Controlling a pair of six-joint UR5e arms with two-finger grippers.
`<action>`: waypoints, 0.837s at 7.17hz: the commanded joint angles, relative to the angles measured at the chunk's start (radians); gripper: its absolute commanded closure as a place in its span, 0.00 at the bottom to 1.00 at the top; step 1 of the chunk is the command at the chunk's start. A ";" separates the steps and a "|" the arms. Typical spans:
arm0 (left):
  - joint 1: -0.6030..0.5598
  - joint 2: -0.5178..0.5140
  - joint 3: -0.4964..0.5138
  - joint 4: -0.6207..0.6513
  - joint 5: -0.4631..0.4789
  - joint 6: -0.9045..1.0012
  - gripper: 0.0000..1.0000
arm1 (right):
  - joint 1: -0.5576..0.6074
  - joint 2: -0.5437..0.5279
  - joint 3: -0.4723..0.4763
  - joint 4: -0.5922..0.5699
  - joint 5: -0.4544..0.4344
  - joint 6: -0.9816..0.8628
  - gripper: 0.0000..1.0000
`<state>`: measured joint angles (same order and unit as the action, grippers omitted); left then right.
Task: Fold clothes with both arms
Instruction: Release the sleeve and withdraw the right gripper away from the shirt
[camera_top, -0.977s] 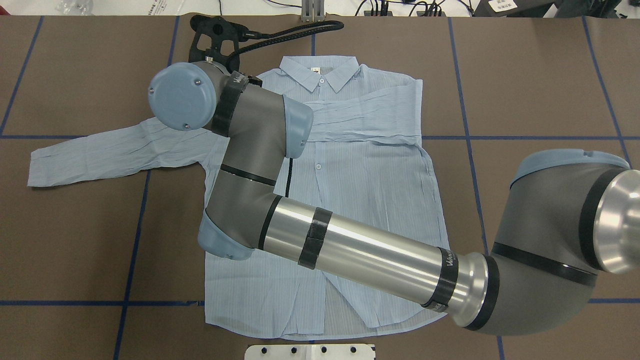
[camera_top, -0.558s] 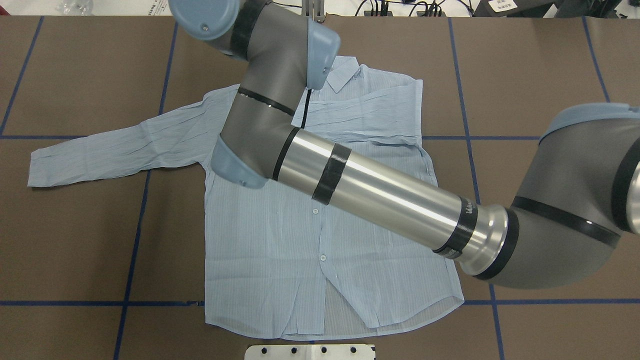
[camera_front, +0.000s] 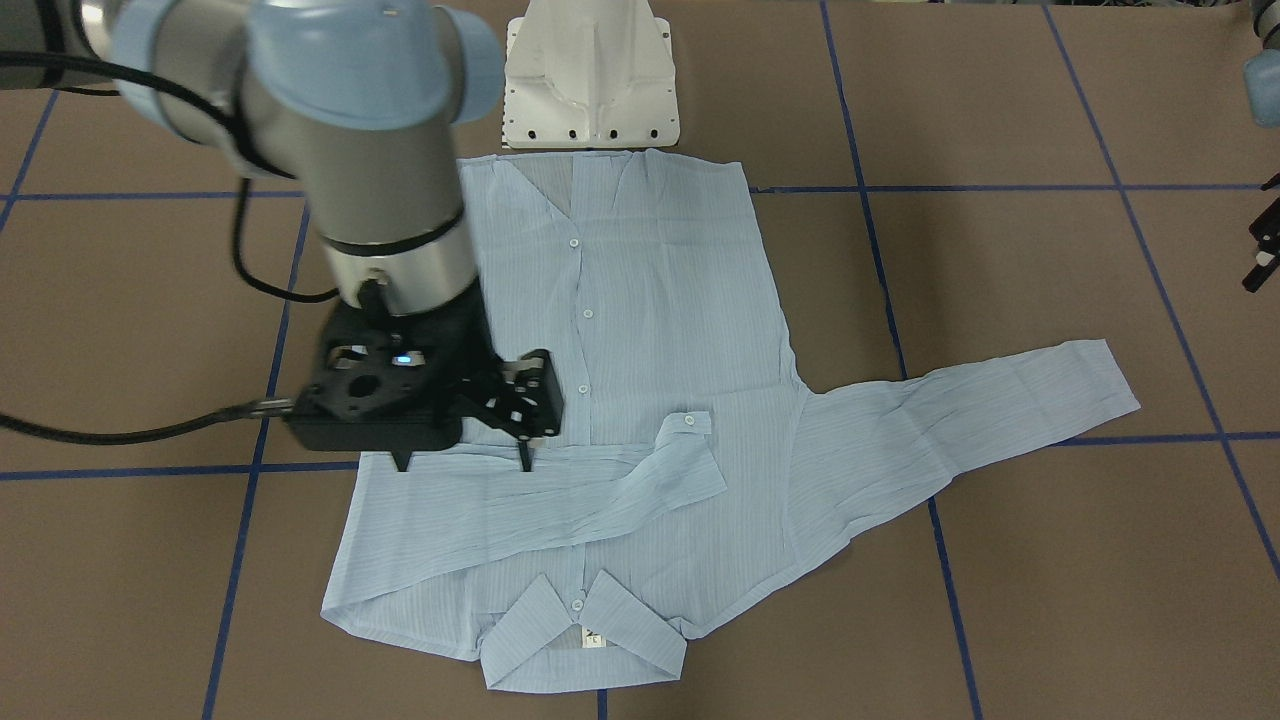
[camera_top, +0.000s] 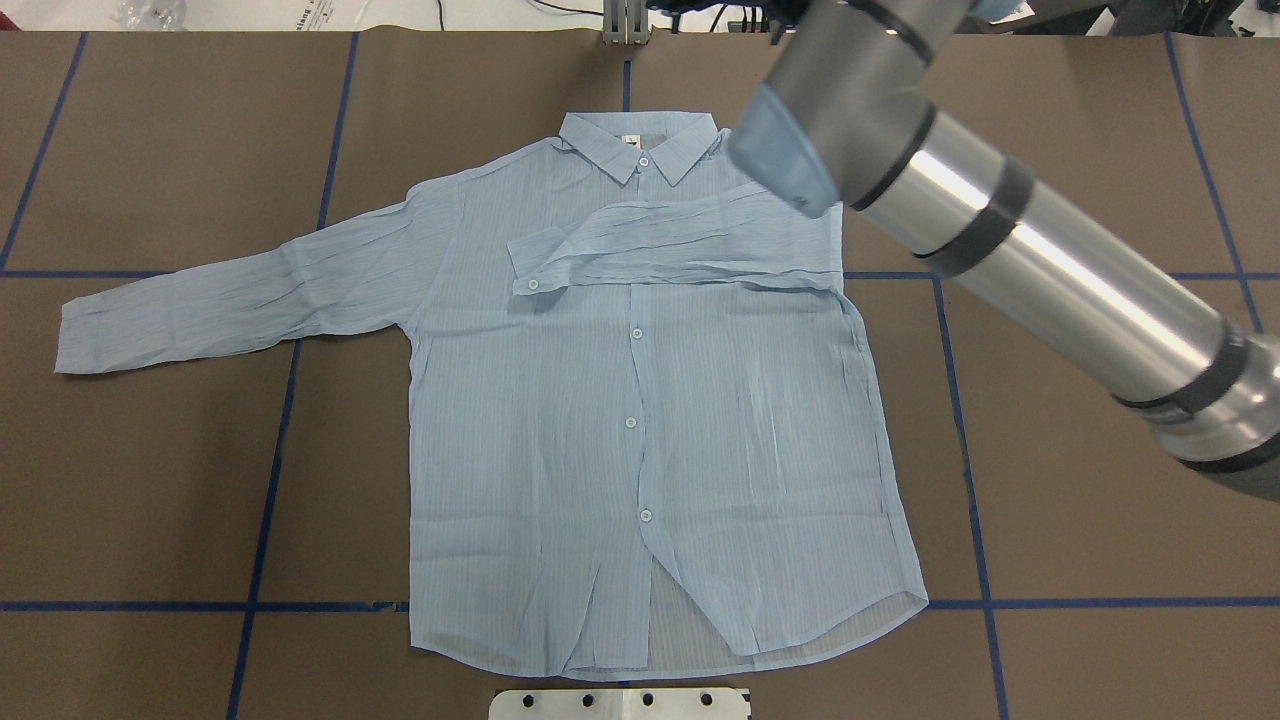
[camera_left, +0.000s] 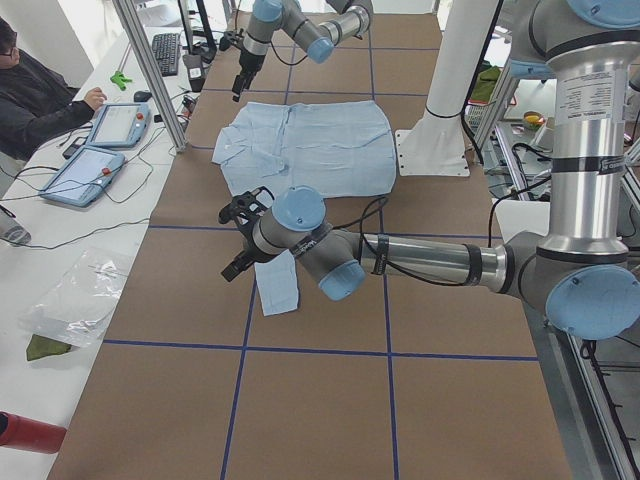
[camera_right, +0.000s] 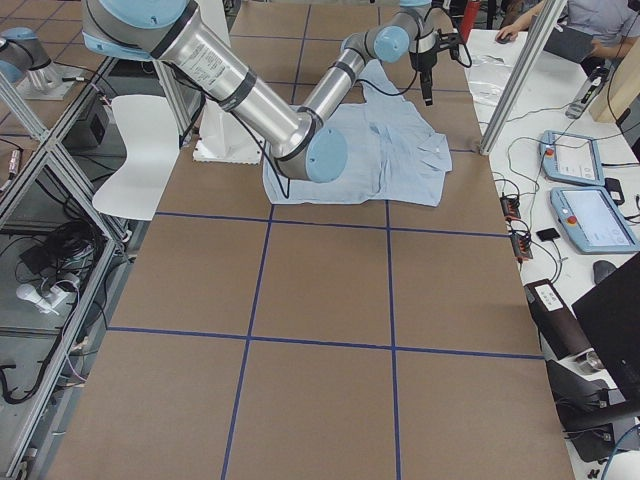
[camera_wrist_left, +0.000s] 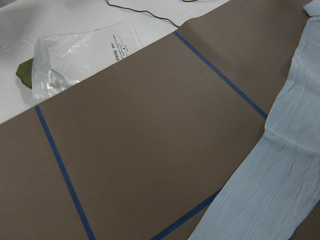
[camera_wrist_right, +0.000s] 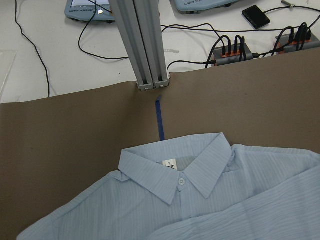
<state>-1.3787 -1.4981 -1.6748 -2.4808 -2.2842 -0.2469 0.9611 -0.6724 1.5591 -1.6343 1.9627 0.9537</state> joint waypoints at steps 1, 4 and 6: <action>0.177 0.048 0.018 -0.177 0.162 -0.277 0.00 | 0.219 -0.320 0.247 -0.010 0.209 -0.339 0.00; 0.339 0.091 0.078 -0.342 0.300 -0.531 0.00 | 0.344 -0.583 0.305 0.051 0.317 -0.627 0.00; 0.443 0.090 0.176 -0.401 0.428 -0.617 0.04 | 0.344 -0.621 0.308 0.091 0.315 -0.625 0.00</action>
<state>-0.9922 -1.4101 -1.5557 -2.8422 -1.9194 -0.8142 1.2987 -1.2681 1.8631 -1.5631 2.2719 0.3378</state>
